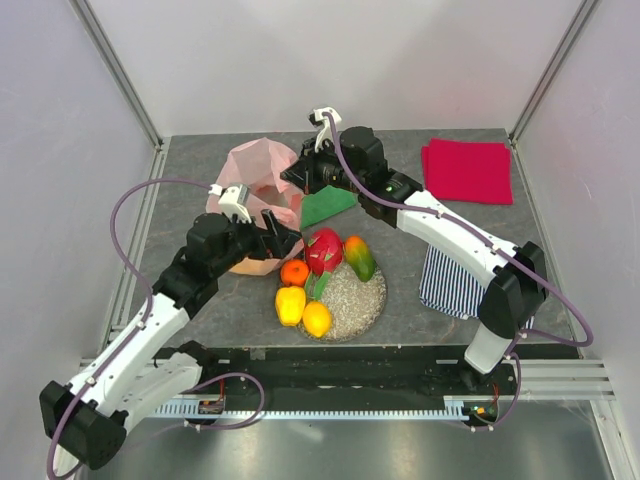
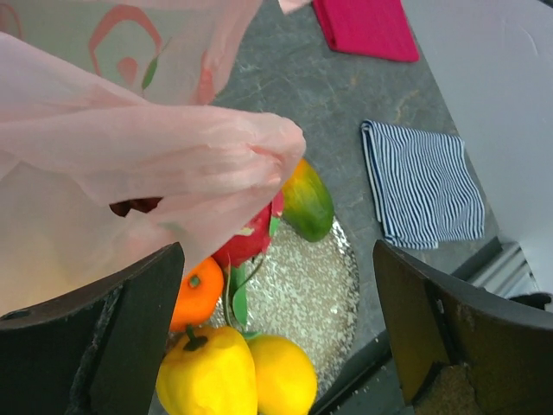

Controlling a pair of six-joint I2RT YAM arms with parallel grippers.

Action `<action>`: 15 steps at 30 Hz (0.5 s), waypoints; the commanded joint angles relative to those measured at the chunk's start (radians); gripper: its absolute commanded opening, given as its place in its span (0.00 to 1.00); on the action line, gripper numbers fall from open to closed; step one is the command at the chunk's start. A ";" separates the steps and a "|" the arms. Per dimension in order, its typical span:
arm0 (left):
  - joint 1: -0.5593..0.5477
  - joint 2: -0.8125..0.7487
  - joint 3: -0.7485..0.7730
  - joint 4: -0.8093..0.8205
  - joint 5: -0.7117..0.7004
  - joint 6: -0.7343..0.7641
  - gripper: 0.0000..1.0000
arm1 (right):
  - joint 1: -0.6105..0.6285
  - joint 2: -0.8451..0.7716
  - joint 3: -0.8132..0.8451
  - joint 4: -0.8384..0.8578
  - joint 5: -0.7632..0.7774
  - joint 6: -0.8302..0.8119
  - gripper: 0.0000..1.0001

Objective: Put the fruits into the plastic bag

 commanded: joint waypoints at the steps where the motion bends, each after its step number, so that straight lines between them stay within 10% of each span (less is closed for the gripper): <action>1: -0.034 0.028 -0.018 0.196 -0.145 -0.036 0.97 | 0.006 -0.010 0.027 0.039 0.003 0.009 0.00; 15: -0.061 0.245 -0.053 0.581 -0.288 -0.062 0.85 | 0.006 -0.004 0.010 0.048 -0.029 0.009 0.00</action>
